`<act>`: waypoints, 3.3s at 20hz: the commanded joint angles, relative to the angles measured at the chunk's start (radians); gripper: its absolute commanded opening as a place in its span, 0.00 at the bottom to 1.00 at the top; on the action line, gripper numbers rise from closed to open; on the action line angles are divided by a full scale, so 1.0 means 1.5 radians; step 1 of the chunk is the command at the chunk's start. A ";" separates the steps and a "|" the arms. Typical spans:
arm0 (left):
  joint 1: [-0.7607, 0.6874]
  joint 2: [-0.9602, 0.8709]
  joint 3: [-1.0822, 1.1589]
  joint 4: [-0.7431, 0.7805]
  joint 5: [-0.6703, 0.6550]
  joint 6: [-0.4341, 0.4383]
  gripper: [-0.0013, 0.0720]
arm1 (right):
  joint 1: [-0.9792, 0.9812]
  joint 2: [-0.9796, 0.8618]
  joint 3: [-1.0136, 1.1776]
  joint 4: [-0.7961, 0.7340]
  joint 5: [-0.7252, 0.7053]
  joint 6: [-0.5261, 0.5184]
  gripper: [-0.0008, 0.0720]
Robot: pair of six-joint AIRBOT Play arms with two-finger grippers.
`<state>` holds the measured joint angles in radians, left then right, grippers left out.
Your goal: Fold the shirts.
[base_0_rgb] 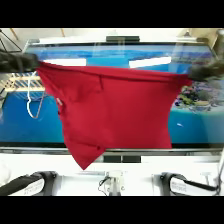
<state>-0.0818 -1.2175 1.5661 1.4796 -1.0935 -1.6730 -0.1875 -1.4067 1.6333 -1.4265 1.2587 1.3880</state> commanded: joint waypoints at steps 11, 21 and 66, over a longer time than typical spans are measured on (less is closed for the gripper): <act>0.013 -0.340 -0.011 -0.092 0.200 -0.007 0.06 | 0.102 -0.253 -0.014 0.019 -0.290 0.086 0.12; 0.021 -0.372 -0.053 -0.089 -0.047 0.112 0.06 | 0.081 -0.295 -0.015 0.000 -0.068 0.048 0.12; 0.010 0.013 -0.697 -0.450 0.121 0.138 0.06 | -0.099 -0.095 -0.234 0.058 0.167 -0.009 0.71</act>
<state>-0.0441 -1.1984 0.5255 0.8177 -0.9386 -1.4422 -0.3241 -1.5497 1.3613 -1.4406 1.5520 1.3991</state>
